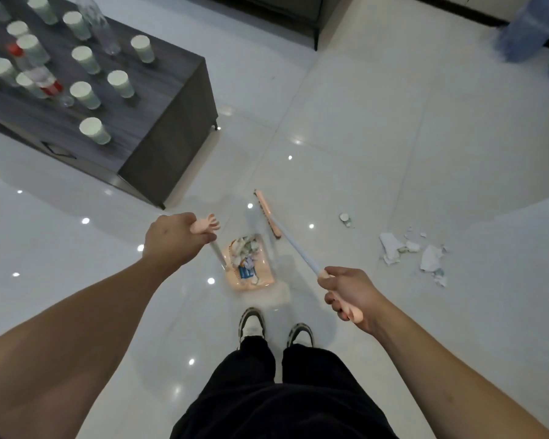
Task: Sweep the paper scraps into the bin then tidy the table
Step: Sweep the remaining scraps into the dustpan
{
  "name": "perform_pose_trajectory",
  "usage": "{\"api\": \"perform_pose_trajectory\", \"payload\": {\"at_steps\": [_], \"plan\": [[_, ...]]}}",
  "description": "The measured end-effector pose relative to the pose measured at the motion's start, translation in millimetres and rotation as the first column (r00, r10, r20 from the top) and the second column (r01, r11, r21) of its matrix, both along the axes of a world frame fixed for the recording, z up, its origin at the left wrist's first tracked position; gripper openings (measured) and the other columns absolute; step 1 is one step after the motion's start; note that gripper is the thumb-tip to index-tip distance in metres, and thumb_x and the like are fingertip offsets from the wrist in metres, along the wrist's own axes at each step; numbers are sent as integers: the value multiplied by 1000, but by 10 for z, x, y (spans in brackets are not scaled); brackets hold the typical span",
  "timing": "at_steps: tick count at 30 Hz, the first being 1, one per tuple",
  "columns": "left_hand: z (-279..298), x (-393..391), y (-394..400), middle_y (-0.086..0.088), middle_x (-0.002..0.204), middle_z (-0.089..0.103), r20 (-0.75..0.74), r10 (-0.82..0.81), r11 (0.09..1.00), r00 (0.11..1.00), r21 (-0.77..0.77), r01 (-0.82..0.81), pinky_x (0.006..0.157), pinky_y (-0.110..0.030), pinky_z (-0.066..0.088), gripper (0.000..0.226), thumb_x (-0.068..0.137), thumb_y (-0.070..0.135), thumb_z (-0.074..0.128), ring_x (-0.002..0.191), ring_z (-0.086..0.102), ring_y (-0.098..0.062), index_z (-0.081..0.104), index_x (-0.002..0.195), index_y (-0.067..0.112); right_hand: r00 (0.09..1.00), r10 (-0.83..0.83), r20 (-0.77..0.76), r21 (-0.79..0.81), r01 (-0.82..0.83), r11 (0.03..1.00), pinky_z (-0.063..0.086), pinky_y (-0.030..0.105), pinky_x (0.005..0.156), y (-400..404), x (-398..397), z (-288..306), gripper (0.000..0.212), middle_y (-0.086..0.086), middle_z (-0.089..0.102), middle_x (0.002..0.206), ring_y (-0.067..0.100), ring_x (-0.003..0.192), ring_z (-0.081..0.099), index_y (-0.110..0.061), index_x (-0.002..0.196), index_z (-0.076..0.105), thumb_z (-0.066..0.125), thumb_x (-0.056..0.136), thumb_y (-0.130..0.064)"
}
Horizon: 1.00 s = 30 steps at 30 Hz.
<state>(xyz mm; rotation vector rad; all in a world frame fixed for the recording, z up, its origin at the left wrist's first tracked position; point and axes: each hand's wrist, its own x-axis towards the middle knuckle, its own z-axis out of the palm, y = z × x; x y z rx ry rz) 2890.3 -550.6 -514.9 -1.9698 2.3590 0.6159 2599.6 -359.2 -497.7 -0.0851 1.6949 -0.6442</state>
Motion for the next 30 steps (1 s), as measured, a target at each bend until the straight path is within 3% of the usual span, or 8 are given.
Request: {"api": "perform_pose_trajectory", "payload": {"at_steps": [4, 7, 10, 14, 18, 22, 25, 30], "plan": [[60, -376, -262, 6, 58, 54, 3, -115, 993, 993, -26, 115, 54, -29, 41, 39, 74, 63, 63, 60, 53, -16, 52, 66, 26, 991, -97, -94, -24, 95, 995, 33, 22, 39, 72, -242, 53, 52, 6, 54, 57, 14, 40, 43, -19, 137, 51, 67, 88, -12], [101, -809, -482, 4, 60, 58, -23, -174, 984, 984, -25, 174, 58, -33, 51, 41, 73, 64, 62, 60, 57, -18, 56, 68, 24, 975, -164, -147, -43, 159, 986, 34, 21, 39, 152, -529, 70, 44, 7, 51, 59, 14, 37, 43, -24, 129, 53, 65, 89, -11], [120, -1337, -688, 3, 59, 58, -30, -232, 972, 972, -35, 231, 57, -32, 48, 40, 71, 63, 63, 61, 56, -20, 55, 66, 24, 959, -215, -188, -53, 208, 977, 34, 22, 40, 126, -951, 47, 27, 9, 48, 60, 15, 36, 42, -13, 115, 60, 65, 89, -10], [60, -2064, -931, 4, 54, 55, -32, -272, 962, 962, -25, 271, 51, -29, 40, 43, 71, 64, 61, 58, 54, -17, 52, 62, 22, 942, -262, -212, -50, 257, 965, 34, 22, 41, -47, -1584, -109, 36, 9, 45, 62, 16, 37, 40, 0, 122, 52, 65, 89, -7], [-110, -2752, -1119, 4, 51, 54, -31, -265, 964, 964, -1, 266, 50, -28, 35, 45, 69, 64, 61, 56, 53, -17, 50, 59, 21, 950, -279, -144, -35, 276, 960, 34, 22, 41, -294, -2108, -314, 34, 9, 45, 60, 16, 38, 42, -1, 119, 51, 66, 89, -8], [-237, -3423, -1236, 3, 52, 54, -11, -256, 967, 967, 15, 256, 47, -26, 30, 46, 67, 66, 57, 54, 51, -15, 49, 60, 21, 945, -322, 49, 5, 322, 947, 29, 19, 38, -454, -2585, -332, 20, 7, 46, 59, 13, 40, 40, -13, 104, 58, 69, 88, -12], [-237, -3814, -1365, 4, 52, 53, 1, -262, 965, 965, 5, 262, 46, -25, 26, 46, 68, 67, 55, 52, 48, -13, 48, 60, 22, 938, -321, 133, 24, 321, 947, 28, 18, 35, -462, -2950, -249, 35, 7, 51, 61, 12, 41, 40, -15, 119, 58, 71, 87, -17], [-146, -4143, -1632, 4, 53, 54, 16, -295, 956, 955, -3, 295, 46, -25, 26, 45, 69, 65, 59, 52, 47, -11, 49, 60, 23, 959, -262, 103, -5, 264, 964, 30, 20, 35, -504, -3219, -115, 45, 9, 56, 63, 13, 41, 41, -16, 131, 55, 71, 89, -22]]}}
